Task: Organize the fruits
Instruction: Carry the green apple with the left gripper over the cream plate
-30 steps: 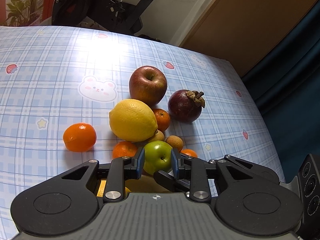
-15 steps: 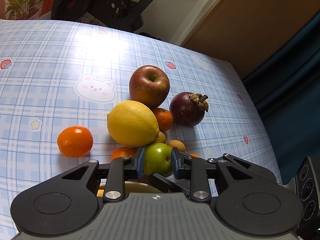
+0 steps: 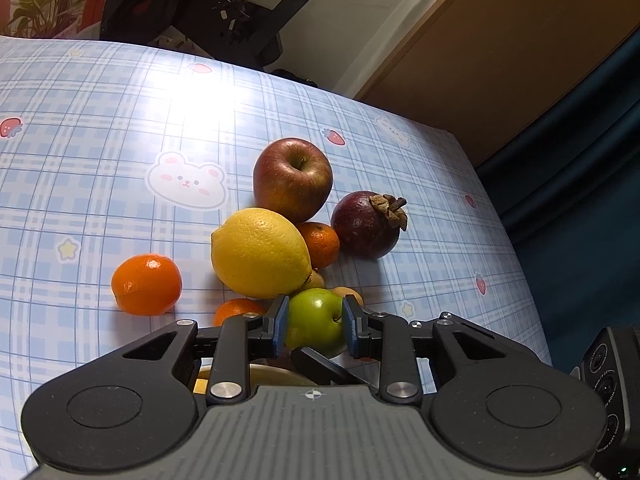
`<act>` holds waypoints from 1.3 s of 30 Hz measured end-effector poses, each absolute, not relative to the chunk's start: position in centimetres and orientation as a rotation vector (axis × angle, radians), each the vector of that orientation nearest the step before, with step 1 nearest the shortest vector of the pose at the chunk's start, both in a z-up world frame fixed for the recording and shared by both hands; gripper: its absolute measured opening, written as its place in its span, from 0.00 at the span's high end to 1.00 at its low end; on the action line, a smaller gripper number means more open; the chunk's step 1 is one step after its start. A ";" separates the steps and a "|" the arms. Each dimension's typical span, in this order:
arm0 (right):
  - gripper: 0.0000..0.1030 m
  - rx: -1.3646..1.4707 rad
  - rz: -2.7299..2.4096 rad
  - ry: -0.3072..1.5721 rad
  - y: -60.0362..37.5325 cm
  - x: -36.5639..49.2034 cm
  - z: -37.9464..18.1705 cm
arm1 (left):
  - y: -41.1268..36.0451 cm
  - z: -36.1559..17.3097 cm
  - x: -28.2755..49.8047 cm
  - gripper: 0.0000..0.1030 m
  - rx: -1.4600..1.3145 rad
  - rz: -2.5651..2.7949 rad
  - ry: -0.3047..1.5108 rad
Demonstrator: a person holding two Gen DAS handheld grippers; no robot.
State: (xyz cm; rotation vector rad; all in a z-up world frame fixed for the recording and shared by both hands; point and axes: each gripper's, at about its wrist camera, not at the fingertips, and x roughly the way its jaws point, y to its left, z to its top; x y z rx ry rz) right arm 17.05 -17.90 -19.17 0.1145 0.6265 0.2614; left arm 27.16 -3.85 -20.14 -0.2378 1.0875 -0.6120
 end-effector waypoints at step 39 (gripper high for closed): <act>0.55 0.070 0.467 0.661 -6.2 13.5 -17.0 | 9.9 -17.0 18.4 0.71 -0.232 -0.505 1.054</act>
